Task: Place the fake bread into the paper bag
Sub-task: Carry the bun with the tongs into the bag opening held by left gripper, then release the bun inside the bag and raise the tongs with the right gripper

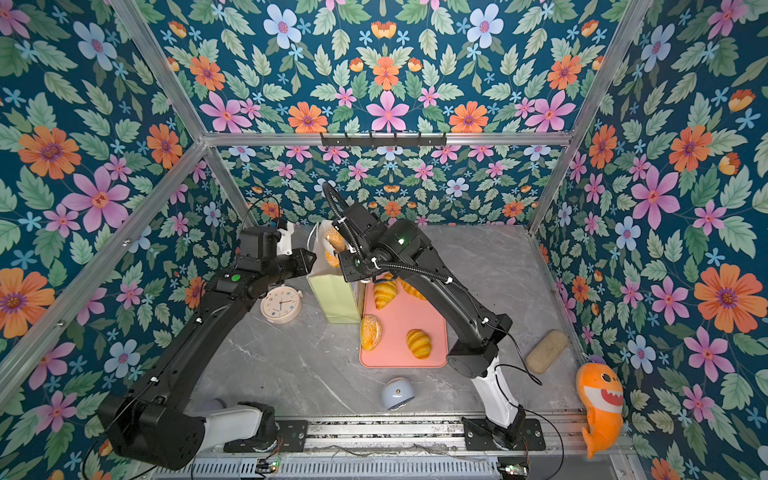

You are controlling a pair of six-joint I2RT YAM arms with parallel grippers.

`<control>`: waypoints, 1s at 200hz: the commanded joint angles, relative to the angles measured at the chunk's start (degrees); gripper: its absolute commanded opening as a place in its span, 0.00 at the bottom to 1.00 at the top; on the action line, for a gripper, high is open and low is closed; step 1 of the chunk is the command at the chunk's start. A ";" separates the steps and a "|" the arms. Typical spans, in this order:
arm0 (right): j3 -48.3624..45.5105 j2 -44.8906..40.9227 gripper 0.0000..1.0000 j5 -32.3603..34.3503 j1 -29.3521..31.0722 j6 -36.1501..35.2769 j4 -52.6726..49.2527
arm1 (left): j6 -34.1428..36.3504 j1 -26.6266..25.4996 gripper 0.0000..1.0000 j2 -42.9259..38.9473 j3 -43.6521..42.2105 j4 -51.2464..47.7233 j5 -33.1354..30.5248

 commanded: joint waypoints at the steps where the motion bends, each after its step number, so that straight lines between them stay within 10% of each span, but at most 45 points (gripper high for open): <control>1: 0.54 0.34 0.33 1.01 0.15 -0.21 1.32 | -0.31 -0.14 0.30 -0.02 -0.07 1.52 0.10; 200: 1.32 2.37 0.40 2.11 1.04 -0.21 0.19 | -0.40 -0.18 0.30 -0.29 -0.33 1.47 -0.23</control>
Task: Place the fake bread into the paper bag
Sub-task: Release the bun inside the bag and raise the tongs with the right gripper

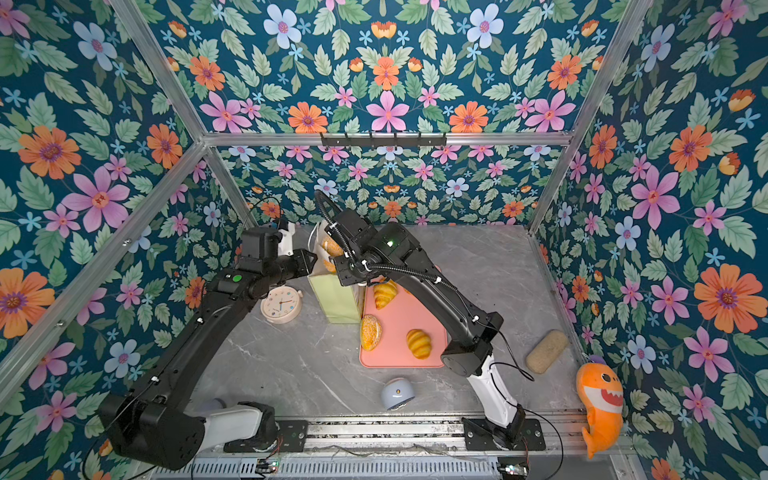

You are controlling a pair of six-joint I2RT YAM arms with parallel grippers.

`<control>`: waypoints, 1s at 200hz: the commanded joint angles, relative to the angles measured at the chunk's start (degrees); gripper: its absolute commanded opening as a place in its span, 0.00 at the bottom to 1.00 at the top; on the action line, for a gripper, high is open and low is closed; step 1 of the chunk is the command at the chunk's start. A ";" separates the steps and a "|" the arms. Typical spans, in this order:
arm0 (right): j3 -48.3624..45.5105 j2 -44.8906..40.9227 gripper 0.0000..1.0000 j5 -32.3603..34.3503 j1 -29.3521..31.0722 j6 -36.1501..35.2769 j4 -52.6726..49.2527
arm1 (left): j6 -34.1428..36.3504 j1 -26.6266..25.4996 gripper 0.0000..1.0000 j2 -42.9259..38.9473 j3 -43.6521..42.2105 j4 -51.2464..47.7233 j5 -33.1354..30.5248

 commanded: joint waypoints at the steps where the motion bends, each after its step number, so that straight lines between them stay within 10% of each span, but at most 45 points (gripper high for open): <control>1: 0.82 0.00 0.40 0.84 0.25 -0.09 0.25 | 0.17 0.11 0.30 -0.29 0.12 1.09 -0.21; 200: 1.62 -7.45 0.42 -1.73 1.12 -1.31 -0.17 | 0.00 0.06 0.30 -1.23 0.61 0.11 -1.84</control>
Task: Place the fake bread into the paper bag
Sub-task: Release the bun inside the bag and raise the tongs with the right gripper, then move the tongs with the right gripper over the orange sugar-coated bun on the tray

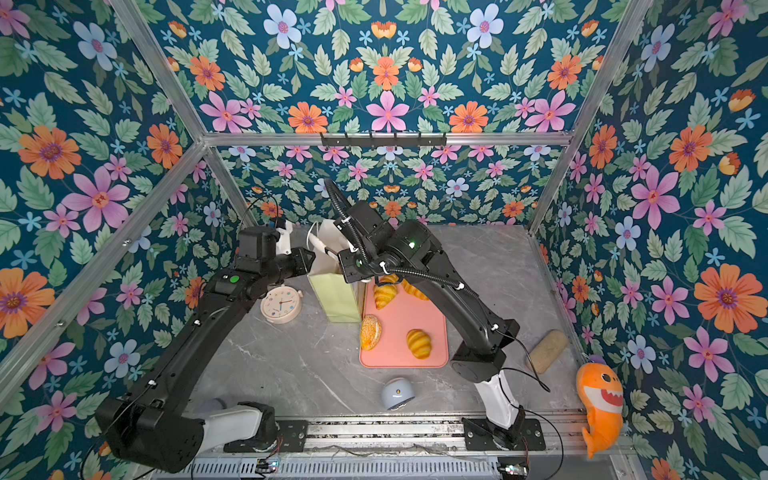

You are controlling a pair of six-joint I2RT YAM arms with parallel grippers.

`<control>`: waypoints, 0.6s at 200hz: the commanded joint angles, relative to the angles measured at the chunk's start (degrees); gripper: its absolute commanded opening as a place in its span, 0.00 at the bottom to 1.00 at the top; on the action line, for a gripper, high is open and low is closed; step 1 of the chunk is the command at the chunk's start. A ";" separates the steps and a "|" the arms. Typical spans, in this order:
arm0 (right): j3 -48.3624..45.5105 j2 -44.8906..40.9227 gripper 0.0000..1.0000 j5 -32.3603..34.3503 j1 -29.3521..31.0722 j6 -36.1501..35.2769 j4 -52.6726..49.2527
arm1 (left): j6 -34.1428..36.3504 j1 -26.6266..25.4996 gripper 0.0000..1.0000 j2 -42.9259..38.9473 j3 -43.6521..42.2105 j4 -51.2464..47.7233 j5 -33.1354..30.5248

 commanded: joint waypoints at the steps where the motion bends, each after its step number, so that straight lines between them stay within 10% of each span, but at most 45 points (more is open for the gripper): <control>1: 0.08 -1.73 0.42 -1.06 0.23 -0.22 0.23 | 0.02 0.03 0.30 -0.39 0.11 0.13 -0.77; 120: -5.49 -13.73 0.41 -4.10 0.41 -2.04 -0.26 | 0.19 0.09 0.30 -1.15 -0.40 -0.05 -1.18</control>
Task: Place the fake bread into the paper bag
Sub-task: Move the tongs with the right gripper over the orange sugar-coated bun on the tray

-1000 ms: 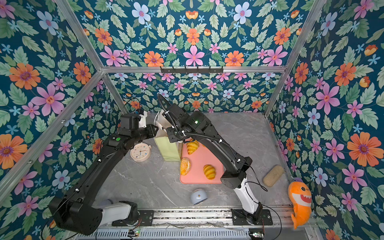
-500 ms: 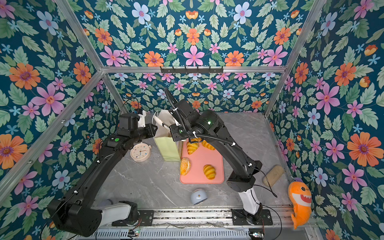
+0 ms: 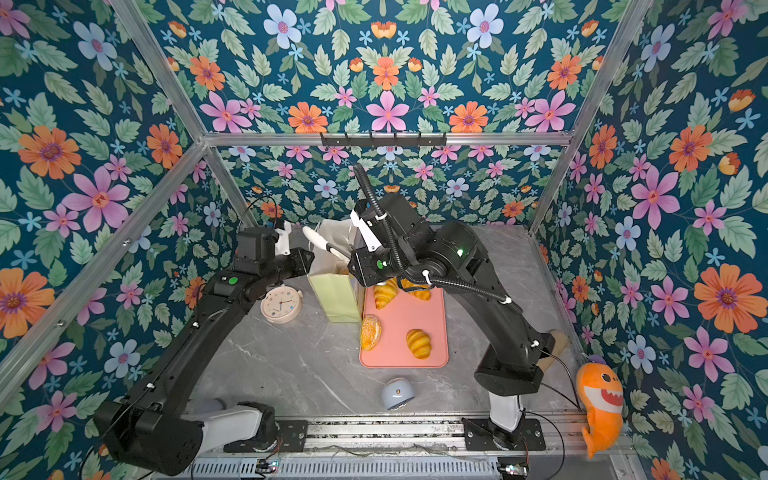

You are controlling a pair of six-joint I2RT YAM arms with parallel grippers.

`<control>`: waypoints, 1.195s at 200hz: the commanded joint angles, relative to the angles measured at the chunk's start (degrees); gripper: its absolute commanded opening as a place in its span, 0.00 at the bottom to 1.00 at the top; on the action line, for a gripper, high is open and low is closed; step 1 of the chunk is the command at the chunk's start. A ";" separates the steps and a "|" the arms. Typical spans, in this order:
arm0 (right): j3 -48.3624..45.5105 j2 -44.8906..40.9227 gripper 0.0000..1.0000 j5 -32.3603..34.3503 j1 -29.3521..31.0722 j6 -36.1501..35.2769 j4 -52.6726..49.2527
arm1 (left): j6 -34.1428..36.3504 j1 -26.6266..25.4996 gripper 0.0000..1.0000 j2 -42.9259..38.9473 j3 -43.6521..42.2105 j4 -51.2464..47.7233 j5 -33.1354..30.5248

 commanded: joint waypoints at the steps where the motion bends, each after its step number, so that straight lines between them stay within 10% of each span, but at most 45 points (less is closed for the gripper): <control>1: -1.35 -2.59 0.41 1.17 0.11 -0.62 -0.35 | 0.19 0.12 0.30 -0.45 0.03 -0.03 -0.75; 141: -30.06 -24.81 0.40 10.14 0.11 5.21 -3.79 | 0.19 0.09 0.30 -1.44 -0.82 -0.20 -1.89; 239: -54.24 -33.03 0.40 2.16 -3.09 12.38 5.97 | 0.02 0.05 0.29 -1.79 -1.62 0.06 -1.67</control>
